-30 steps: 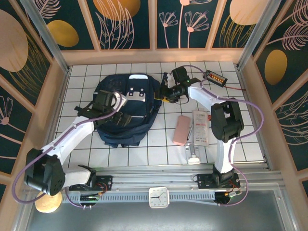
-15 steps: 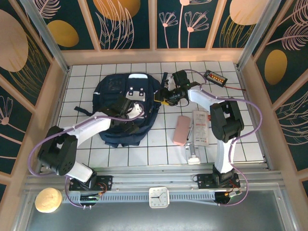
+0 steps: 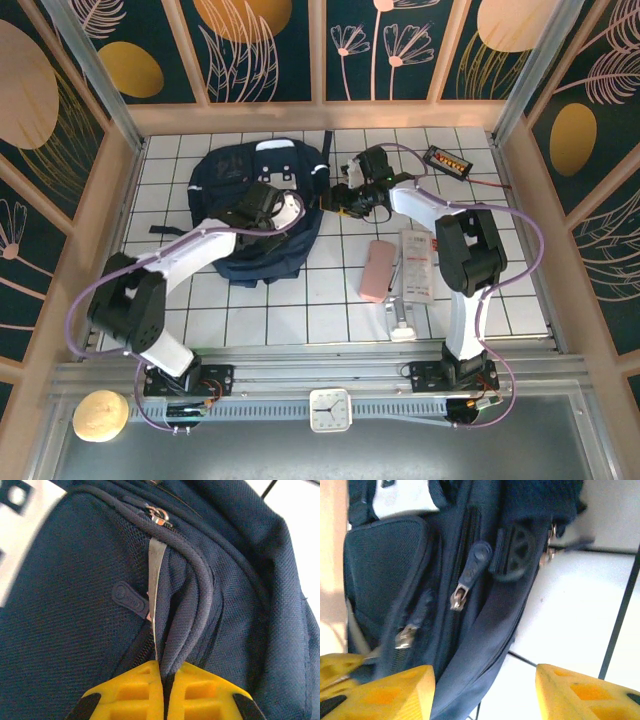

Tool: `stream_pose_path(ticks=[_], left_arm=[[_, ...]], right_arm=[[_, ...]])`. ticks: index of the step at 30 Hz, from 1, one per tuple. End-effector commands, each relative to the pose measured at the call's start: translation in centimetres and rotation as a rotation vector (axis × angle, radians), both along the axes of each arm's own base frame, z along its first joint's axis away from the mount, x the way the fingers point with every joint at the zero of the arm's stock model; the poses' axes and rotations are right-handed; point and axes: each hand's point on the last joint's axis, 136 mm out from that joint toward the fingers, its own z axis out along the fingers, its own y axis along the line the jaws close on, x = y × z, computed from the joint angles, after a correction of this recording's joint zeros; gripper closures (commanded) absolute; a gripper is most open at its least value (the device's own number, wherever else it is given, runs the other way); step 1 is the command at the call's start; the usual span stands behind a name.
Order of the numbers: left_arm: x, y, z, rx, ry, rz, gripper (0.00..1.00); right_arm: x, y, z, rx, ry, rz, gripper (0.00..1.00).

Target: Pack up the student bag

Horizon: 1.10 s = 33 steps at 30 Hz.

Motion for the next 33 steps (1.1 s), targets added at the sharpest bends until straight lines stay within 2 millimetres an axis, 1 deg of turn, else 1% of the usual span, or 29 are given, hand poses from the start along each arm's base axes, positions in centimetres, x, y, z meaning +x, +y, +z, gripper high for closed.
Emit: stream_pose_path(ticks=[1, 2, 3, 4, 5, 6, 7, 8, 11, 13, 15, 16, 18, 20, 23, 26, 29, 33], left_arm=[[-1.5, 0.1, 5.2, -0.105, -0.074, -0.012, 1.00], [-2.1, 0.2, 5.7, -0.107, -0.071, -0.028, 1.00], [-2.7, 0.3, 5.9, -0.108, -0.060, -0.040, 1.00], [-3.1, 0.5, 5.9, -0.103, -0.051, -0.044, 1.00], [-3.6, 0.8, 5.9, -0.101, -0.048, -0.046, 1.00], [-4.0, 1.0, 5.9, -0.099, -0.048, -0.048, 1.00], [-4.4, 1.1, 6.1, -0.105, -0.052, -0.053, 1.00], [-4.7, 1.3, 6.3, -0.111, -0.058, -0.055, 1.00], [-4.9, 1.7, 7.6, -0.114, -0.098, -0.055, 1.00], [-4.7, 2.1, 7.9, -0.092, -0.125, -0.047, 1.00], [-4.5, 2.3, 8.4, -0.081, -0.151, -0.054, 1.00], [-4.3, 2.2, 8.8, -0.082, -0.164, -0.058, 1.00], [-4.1, 2.1, 9.7, -0.088, -0.180, -0.059, 1.00], [-3.9, 2.0, 10.4, -0.093, -0.194, -0.060, 1.00], [-3.8, 2.1, 11.4, -0.095, -0.218, -0.060, 1.00], [-3.7, 2.3, 12.2, -0.093, -0.239, -0.054, 1.00], [-3.6, 2.2, 12.8, -0.106, -0.252, -0.050, 1.00], [-3.6, 2.0, 13.3, -0.121, -0.255, -0.053, 1.00]], right_arm=[[1.4, 0.5, 6.7, 0.060, -0.404, 0.111, 0.44], [0.8, 0.8, 8.0, 0.086, -0.527, 0.181, 0.43], [-0.2, 1.2, 9.2, 0.119, -0.651, 0.283, 0.40], [-0.7, 1.3, 9.5, 0.127, -0.738, 0.358, 0.37], [-0.8, 1.3, 9.2, 0.108, -0.812, 0.414, 0.36], [-1.1, 1.4, 8.8, 0.100, -0.857, 0.487, 0.38], [-1.6, 1.8, 8.2, 0.093, -0.895, 0.586, 0.39], [-1.8, 2.1, 7.8, 0.080, -0.931, 0.652, 0.39], [-2.2, 2.9, 7.7, 0.116, -1.022, 0.784, 0.39], [-1.9, 3.3, 7.7, 0.128, -1.039, 0.809, 0.39], [-2.3, 3.9, 7.6, 0.156, -1.035, 0.849, 0.39], [-2.6, 4.2, 7.2, 0.162, -1.029, 0.872, 0.39], [-3.5, 4.8, 5.7, 0.155, -1.018, 0.930, 0.39], [-3.7, 5.1, 4.5, 0.147, -0.989, 0.949, 0.40], [-3.7, 5.3, 2.8, 0.149, -0.957, 0.956, 0.41], [-3.9, 5.8, 1.9, 0.146, -0.939, 0.963, 0.44], [-3.7, 6.3, 1.1, 0.124, -0.934, 0.948, 0.45], [-3.3, 6.3, 0.6, 0.092, -0.952, 0.906, 0.45]])
